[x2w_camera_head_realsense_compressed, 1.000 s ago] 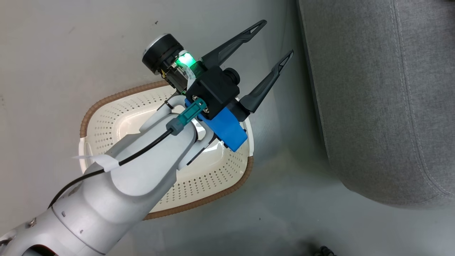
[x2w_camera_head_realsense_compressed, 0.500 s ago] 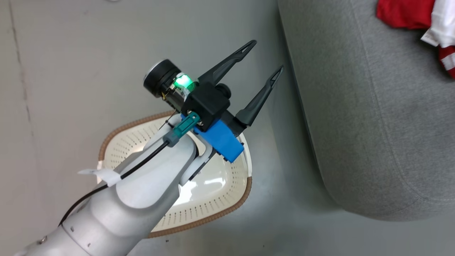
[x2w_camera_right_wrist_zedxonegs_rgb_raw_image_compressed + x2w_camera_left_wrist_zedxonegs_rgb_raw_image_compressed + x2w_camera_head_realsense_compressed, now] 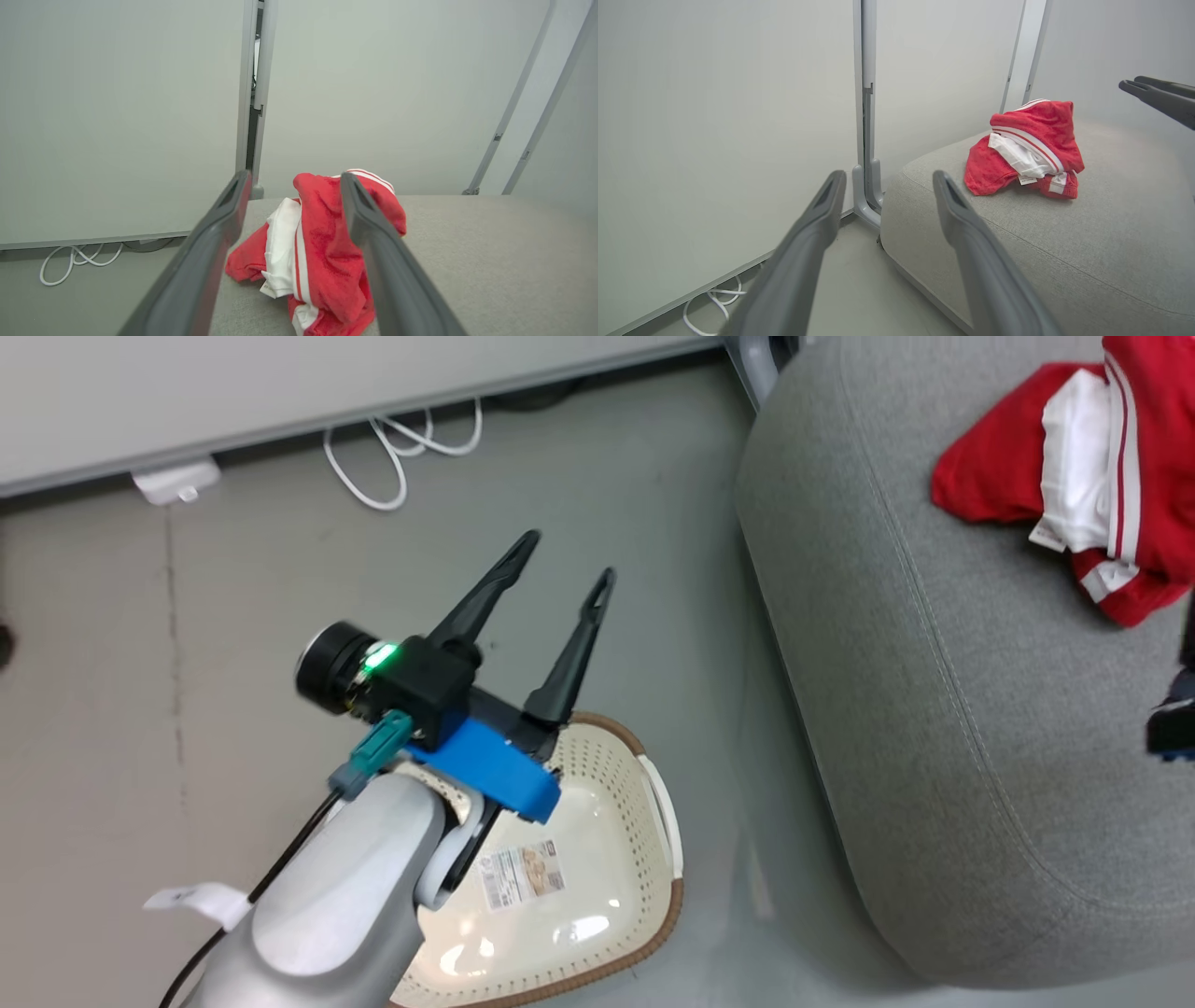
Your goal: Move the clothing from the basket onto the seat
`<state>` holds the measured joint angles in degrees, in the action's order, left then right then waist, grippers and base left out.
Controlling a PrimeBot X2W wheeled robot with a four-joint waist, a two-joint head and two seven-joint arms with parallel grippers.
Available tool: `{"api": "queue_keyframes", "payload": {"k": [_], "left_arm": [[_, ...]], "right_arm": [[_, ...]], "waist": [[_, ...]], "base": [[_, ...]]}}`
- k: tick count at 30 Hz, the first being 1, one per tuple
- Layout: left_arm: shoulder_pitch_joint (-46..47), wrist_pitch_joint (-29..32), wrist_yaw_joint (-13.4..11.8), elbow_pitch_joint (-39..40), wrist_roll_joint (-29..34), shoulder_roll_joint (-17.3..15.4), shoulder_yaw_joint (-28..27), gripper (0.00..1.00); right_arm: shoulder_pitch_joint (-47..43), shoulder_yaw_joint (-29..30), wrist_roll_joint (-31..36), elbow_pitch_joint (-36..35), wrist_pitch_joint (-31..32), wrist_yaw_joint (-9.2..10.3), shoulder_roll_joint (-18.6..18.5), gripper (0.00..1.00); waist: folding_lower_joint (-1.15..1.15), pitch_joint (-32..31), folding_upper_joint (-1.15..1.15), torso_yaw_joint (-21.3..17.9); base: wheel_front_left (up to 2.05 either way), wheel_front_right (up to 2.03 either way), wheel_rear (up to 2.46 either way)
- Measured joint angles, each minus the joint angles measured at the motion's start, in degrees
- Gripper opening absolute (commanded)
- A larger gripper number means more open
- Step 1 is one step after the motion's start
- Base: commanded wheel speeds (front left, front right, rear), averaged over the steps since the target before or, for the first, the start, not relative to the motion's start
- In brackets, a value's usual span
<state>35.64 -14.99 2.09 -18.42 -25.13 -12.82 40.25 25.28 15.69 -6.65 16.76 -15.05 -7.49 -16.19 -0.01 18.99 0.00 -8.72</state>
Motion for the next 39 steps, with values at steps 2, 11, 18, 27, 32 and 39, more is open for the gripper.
{"api": "queue_keyframes", "payload": {"k": [2, 11, 18, 27, 32, 39], "left_arm": [[-2.1, 0.0, -0.1, 0.5, 0.8, -0.1, -2.3, 1.0], [-12.2, 0.0, 0.0, 3.8, 4.8, 0.1, -15.1, 1.0], [-18.3, 0.0, 0.6, 4.5, 7.3, 0.7, -22.8, 1.0], [-26.2, 0.0, 1.5, 6.1, 10.4, 2.9, -30.3, 1.0], [-29.2, 0.0, 2.5, 6.4, 11.8, 4.4, -32.5, 1.0], [-32.3, 0.0, 3.5, 7.2, 13.1, 6.1, -34.9, 1.0]], "right_arm": [[-1.6, -1.3, 0.0, -1.5, 0.0, 0.0, 1.0, 1.0], [-8.2, -6.4, -0.6, -6.1, 0.0, 0.0, 4.5, 1.0], [-11.0, -9.0, -1.1, -7.2, 0.0, 0.0, 5.8, 1.0], [-15.4, -10.6, -1.1, -7.8, 0.0, 0.0, 7.6, 1.0], [-18.1, -11.1, -1.0, -8.3, 0.0, 0.0, 9.3, 1.0], [-21.2, -11.2, -0.5, -8.8, 0.0, 0.0, 10.8, 1.0]], "waist": [[0.0, -1.5, 0.0, 0.7], [0.0, -7.7, 0.0, 5.3], [0.0, -11.4, 0.0, 8.0], [0.0, -15.5, 0.0, 10.5], [0.0, -17.4, 0.0, 11.8], [0.0, -19.3, 0.0, 13.1]], "base": [[0.0, 0.0, 0.0], [0.0, 0.0, 0.0], [0.0, 0.0, 0.0], [0.0, 0.0, 0.0], [0.0, 0.0, 0.0], [0.0, 0.0, 0.0]]}}
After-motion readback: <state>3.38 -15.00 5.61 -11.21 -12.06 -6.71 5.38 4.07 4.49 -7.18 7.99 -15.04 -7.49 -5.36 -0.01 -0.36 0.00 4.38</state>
